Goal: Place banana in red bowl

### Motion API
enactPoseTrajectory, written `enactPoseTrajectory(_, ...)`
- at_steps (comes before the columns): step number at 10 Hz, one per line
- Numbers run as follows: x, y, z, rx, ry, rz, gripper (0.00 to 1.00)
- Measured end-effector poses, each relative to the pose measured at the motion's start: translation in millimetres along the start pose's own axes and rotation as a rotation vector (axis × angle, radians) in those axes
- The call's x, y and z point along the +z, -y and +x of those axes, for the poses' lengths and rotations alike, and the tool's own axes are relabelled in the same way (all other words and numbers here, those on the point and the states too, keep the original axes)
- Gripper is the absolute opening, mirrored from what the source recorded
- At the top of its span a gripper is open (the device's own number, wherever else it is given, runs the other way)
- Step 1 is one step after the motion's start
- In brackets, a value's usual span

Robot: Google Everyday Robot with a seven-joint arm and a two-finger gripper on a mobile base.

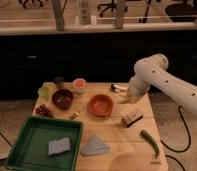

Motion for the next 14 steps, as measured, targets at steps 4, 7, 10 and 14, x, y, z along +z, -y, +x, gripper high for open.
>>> enactPoseTrajectory(4, 12.6, 15.5, -3.1, -0.007, 0.007, 0.005, 0.0)
enactPoseTrajectory(7, 21.2, 25.8, -4.6, -0.013, 0.009, 0.007, 0.0)
enactPoseTrajectory(10, 32.9, 35.9, -14.4, -0.031, 0.024, 0.004, 0.0)
enactPoseTrajectory(14, 45.9, 44.5, -18.1, -0.044, 0.035, -0.002, 0.0)
